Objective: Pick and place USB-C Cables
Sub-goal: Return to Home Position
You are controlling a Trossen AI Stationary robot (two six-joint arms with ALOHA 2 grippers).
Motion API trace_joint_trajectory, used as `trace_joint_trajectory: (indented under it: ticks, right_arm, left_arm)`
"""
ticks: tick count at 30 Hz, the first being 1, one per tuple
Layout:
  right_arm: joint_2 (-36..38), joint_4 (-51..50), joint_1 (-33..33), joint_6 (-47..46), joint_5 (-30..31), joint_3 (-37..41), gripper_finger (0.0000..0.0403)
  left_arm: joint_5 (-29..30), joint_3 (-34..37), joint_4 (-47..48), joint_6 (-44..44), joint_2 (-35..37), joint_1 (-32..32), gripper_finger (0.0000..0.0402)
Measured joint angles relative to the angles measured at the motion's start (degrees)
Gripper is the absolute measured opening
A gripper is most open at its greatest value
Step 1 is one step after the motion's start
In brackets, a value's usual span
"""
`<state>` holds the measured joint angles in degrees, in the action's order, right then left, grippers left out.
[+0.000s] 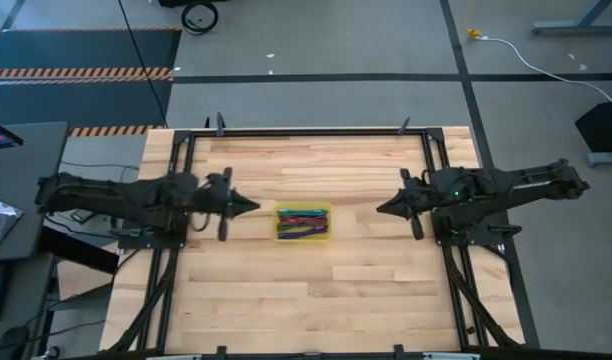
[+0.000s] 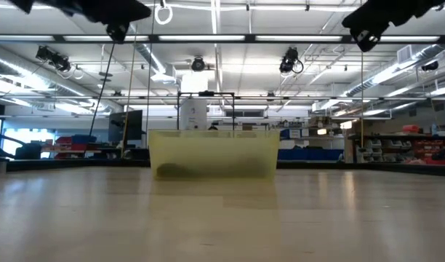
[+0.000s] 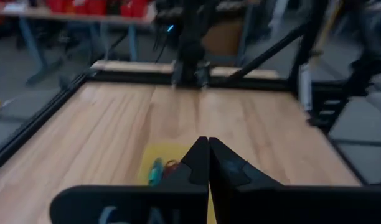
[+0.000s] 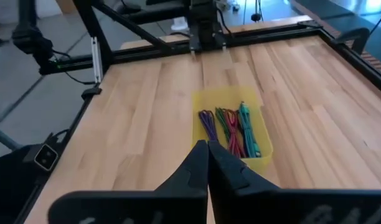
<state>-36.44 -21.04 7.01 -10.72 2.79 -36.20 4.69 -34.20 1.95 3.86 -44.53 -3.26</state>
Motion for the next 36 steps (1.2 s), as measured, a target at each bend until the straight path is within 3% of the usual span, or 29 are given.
trace_joint_trajectory:
  ticks: [5, 12, 20, 26, 28, 36]
  right_arm:
    - [6.23, 5.26, 0.31, -0.01, -0.04, 6.81, 0.0003]
    - [12.62, 20.66, 0.55, 0.19, -2.88, 19.29, 0.0003]
    - [15.38, 33.76, 0.59, -0.24, -4.79, 29.13, 0.0003]
    - [15.51, 41.32, 0.59, -0.07, -5.92, 35.14, 0.0003]
    - [15.48, 41.13, 0.46, -0.03, -5.88, 35.82, 0.0003]
    - [15.87, 41.22, 0.31, 2.60, -5.90, 35.84, 0.0003]
  left_arm:
    - [1.87, 9.86, -6.72, 1.08, 10.10, -2.74, 0.0002]
    - [3.45, 17.56, -8.41, 1.35, 19.21, -5.45, 0.0002]
    - [4.68, 23.70, -12.70, 1.37, 22.99, -8.31, 0.0002]
    - [4.74, 30.97, -21.61, -0.06, 24.99, -8.46, 0.0002]
    - [4.85, 33.64, -25.21, -1.13, 25.76, -8.44, 0.0002]
    - [5.68, 33.71, -24.23, -1.60, 28.24, -5.84, 0.0002]
